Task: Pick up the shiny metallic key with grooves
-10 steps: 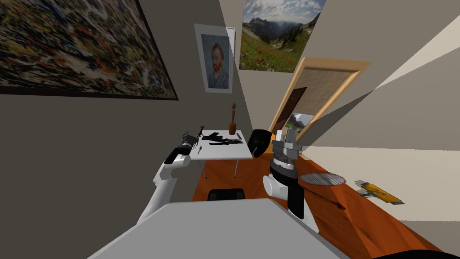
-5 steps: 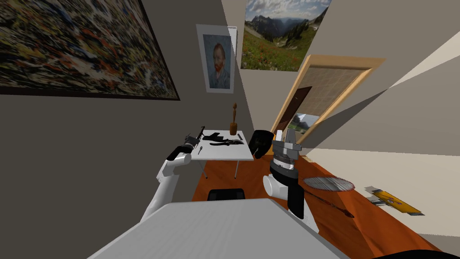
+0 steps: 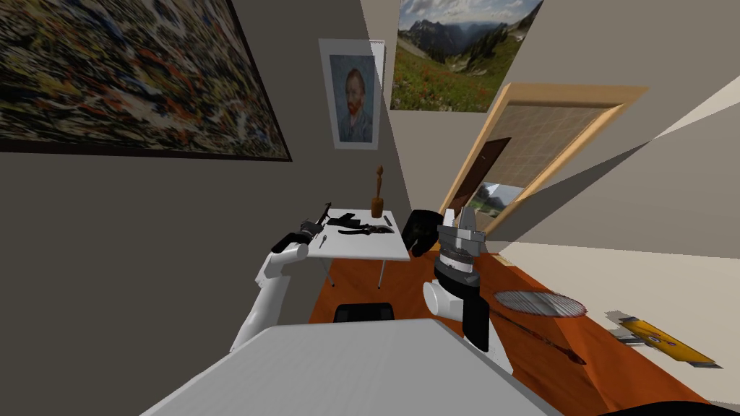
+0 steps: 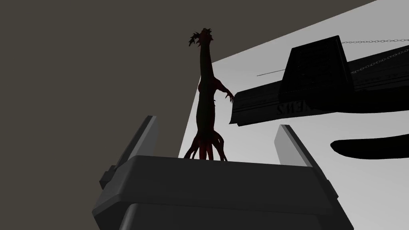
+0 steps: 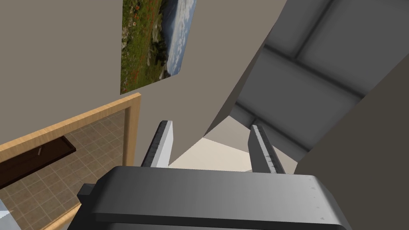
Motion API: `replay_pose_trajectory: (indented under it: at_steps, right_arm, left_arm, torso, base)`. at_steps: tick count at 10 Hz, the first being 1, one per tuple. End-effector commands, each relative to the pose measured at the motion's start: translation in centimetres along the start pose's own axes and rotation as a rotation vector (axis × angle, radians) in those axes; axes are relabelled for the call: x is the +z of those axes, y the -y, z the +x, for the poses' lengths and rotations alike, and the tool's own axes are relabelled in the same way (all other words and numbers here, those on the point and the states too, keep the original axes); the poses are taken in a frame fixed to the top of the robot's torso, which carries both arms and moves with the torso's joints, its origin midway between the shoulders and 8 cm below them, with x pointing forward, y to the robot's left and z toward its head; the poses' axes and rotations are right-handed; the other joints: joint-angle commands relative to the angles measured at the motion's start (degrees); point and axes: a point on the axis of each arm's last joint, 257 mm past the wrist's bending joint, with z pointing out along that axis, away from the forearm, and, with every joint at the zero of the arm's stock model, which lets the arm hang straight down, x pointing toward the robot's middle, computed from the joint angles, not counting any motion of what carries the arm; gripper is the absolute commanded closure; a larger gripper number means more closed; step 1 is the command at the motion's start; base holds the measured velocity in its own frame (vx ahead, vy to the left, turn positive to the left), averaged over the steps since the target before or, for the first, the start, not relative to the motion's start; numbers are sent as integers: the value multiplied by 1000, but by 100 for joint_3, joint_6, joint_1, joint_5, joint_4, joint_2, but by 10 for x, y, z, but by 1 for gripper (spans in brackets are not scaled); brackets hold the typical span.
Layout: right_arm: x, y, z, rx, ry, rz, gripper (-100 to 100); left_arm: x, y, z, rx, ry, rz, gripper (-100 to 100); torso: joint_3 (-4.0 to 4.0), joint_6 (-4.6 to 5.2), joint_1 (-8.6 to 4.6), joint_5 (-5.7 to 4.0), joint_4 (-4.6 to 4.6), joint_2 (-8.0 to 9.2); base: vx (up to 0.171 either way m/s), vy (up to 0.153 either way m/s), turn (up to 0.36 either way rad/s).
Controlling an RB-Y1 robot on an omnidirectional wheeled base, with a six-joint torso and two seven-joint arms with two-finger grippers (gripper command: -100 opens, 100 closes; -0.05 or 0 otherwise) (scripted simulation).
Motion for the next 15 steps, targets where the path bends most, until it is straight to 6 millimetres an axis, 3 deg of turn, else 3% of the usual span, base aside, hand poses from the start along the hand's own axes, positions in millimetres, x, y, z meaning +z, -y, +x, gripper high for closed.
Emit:
replay_pose_trajectory:
  at_steps: [1, 9, 15]
  right_arm:
    - [0, 0, 0, 0, 0, 0, 0]
    - [0, 0, 0, 0, 0, 0, 0]
    - [0, 0, 0, 0, 0, 0, 0]
  left_arm:
    - [4, -8, -11, -49, 42, -32, -100]
    - [10, -46, -59, -197, 231, -174, -100]
    - [3, -76, -90, -284, 359, -270, -100]
  torso:
    - [0, 0, 0, 0, 0, 0]
    - [1, 0, 1, 0, 0, 1]
    - [2, 1, 1, 0, 1, 3]
  base:
    - [24, -8, 93]
    - [24, -5, 48]
    - [21, -6, 39]
